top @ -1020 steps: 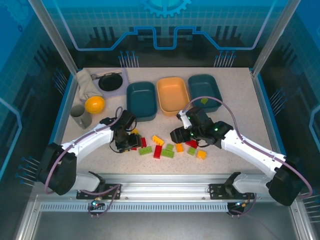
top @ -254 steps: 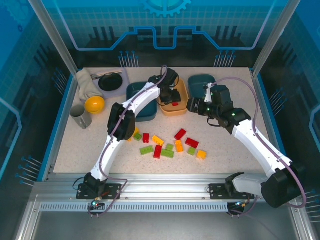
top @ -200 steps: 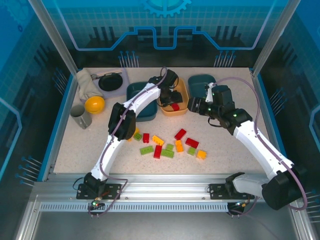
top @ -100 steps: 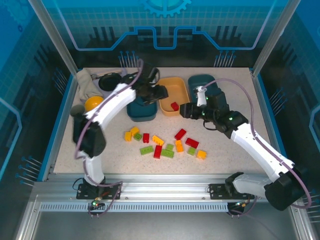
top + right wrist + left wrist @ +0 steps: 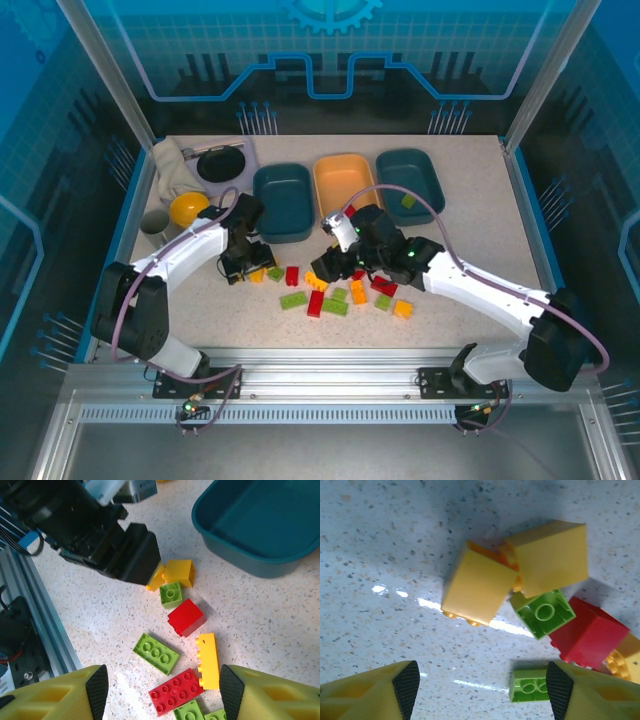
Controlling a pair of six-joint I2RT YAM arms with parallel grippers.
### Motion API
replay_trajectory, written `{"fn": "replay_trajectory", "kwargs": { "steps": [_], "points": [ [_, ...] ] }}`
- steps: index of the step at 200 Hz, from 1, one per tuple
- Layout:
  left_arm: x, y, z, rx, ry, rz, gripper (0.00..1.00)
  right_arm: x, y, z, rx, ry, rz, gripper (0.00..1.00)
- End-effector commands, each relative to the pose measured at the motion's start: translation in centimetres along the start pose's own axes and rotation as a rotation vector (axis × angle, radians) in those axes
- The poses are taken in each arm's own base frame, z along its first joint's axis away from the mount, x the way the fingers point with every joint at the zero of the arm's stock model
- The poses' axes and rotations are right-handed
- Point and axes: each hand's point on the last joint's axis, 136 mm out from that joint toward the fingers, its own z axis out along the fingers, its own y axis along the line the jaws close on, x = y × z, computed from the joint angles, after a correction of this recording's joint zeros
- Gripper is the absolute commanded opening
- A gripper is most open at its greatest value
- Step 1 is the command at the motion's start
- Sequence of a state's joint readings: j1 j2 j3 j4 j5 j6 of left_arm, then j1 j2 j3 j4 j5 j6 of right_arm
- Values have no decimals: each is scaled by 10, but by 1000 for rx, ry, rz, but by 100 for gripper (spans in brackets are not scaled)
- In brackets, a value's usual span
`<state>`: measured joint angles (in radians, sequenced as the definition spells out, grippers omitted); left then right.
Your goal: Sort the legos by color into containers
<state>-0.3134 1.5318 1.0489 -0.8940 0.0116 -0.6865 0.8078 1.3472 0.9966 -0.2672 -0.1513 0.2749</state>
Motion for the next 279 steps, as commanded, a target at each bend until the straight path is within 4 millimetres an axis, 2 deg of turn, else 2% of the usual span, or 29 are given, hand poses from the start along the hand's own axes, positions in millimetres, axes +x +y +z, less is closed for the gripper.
{"fn": "replay_trajectory", "kwargs": {
  "steps": [1, 47, 101, 134, 178, 214, 246, 279],
  "points": [
    [-1, 1, 7, -1, 30, 51, 70, -19, 11, 0, -28, -47, -34, 63],
    [-10, 8, 19, 7, 80, 81, 59, -20, 7, 1, -6, -45, -31, 63],
    [-8, 9, 29, -7, 118, 154, 60, -16, 2, 1, 21, -39, -10, 63],
    [-17, 8, 36, -27, 109, 186, 57, -17, 1, 3, 24, -36, -7, 62],
    [-32, 0, 43, -39, 101, 238, 47, -16, -1, 5, 28, -26, 1, 62],
    [-31, 1, 51, -46, 121, 237, 35, -15, -3, 3, 35, -19, 7, 62],
    [-30, 8, 34, -62, 78, 231, 29, -17, -7, -1, 49, -28, 16, 61],
    [-27, 5, -8, -33, 22, 188, 28, -36, -21, -15, 85, -94, 69, 61]
  ]
}}
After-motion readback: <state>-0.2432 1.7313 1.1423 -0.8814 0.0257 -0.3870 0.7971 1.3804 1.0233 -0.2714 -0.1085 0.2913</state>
